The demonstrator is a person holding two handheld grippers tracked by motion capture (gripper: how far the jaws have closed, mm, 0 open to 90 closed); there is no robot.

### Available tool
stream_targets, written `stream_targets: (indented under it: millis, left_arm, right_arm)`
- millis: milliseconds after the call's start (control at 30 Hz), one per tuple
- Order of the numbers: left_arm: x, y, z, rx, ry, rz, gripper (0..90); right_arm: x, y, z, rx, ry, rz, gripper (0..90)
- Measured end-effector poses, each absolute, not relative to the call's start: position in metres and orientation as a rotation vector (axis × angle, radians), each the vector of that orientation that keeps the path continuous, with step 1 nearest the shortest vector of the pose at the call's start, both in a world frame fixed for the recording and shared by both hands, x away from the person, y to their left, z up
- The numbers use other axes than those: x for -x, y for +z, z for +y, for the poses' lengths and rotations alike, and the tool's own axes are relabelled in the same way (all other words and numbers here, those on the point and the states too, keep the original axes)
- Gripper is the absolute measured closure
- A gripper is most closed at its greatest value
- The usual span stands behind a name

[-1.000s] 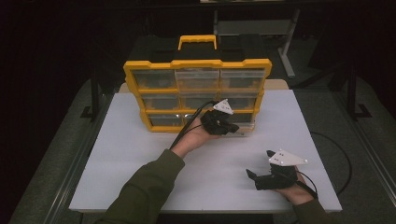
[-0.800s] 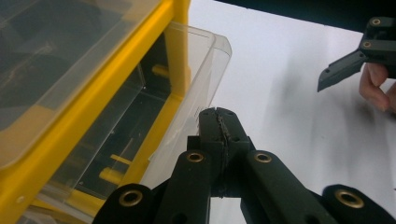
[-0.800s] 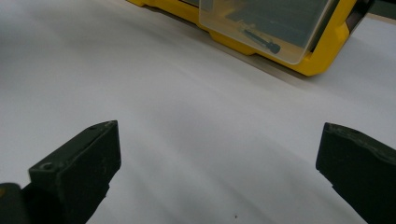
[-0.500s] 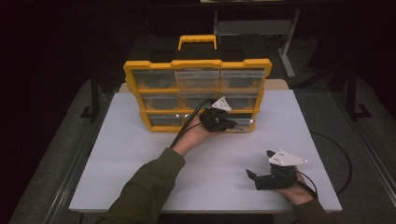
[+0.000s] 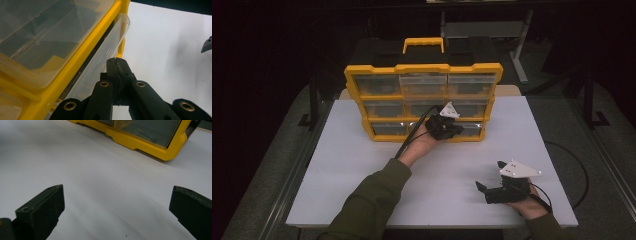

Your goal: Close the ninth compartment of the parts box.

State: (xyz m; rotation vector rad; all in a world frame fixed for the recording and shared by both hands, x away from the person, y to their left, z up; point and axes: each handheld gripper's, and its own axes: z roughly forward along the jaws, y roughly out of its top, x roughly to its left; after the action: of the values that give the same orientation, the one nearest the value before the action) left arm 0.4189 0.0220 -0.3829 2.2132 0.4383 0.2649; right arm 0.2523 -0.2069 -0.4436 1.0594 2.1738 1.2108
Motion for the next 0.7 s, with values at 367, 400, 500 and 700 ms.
stream_targets:
  millis: [367, 400, 500, 700]
  left_arm:
    - [-0.4203, -0.3839, 0.0205, -2.218, 0.287, 0.437, 90.0]
    - [-0.4203, -0.3840, 0.0205, -2.218, 0.285, 0.438, 90.0]
    - [-0.4193, -0.3844, 0.0203, -2.208, 0.258, 0.441, 90.0]
    - [-0.4136, -0.3810, 0.0211, -2.194, 0.206, 0.445, 80.1]
  right_arm:
    - [-0.2524, -0.4444, -0.2076, -1.061, 1.217, 2.176, 0.0]
    - [-0.2524, -0.4443, -0.2075, -1.061, 1.218, 2.176, 0.0]
    - [-0.2527, -0.4442, -0.2080, -1.056, 1.217, 2.172, 0.0]
    - [-0.2529, -0.4445, -0.2082, -1.064, 1.215, 2.178, 0.0]
